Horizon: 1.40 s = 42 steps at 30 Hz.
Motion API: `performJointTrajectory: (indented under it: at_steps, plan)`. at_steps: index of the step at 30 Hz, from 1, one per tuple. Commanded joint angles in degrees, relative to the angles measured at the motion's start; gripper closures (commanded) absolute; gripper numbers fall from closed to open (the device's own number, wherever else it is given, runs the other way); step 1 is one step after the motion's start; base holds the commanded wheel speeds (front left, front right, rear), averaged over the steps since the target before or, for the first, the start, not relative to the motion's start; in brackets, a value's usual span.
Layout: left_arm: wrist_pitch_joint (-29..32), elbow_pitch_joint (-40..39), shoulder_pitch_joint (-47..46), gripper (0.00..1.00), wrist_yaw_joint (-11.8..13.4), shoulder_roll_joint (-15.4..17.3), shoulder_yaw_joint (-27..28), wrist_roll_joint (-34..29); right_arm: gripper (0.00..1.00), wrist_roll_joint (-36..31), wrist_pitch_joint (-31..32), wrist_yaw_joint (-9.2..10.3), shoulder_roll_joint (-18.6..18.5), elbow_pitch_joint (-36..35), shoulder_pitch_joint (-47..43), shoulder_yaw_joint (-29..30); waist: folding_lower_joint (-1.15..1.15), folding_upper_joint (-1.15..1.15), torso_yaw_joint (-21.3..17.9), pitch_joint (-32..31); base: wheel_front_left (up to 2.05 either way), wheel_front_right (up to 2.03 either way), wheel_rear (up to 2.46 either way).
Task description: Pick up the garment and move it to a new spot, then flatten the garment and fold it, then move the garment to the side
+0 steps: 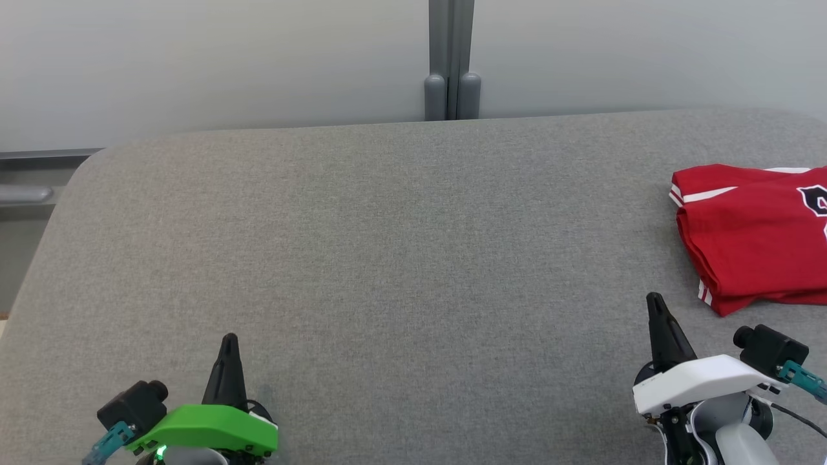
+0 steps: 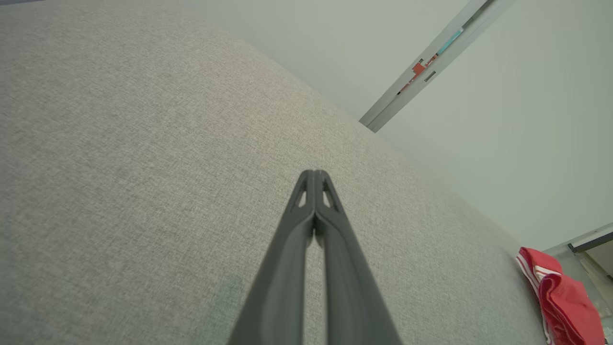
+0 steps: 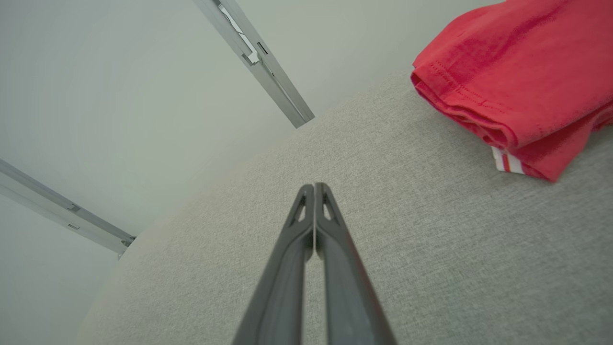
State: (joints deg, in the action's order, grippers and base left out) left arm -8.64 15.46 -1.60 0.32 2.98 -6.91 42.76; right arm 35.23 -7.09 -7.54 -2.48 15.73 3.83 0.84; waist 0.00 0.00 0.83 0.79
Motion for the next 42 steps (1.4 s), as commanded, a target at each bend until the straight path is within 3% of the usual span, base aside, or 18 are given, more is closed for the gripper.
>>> performJointTrajectory:
  at_steps: [1,42]
  plan:
    - [0.4,-0.8,-1.9,1.00,-0.5,0.4,0.8,2.0,1.00,2.3,0.5,0.02,-0.2,-1.0,1.4,0.3,0.00,0.00,0.0,0.0,0.00,0.00,0.00]
    - [7.7,-1.3,-3.6,1.00,-4.5,0.7,6.9,27.5,1.00,31.1,7.4,0.05,-0.4,-1.5,2.1,3.2,0.00,0.00,-0.4,-0.3,0.00,0.00,0.00]
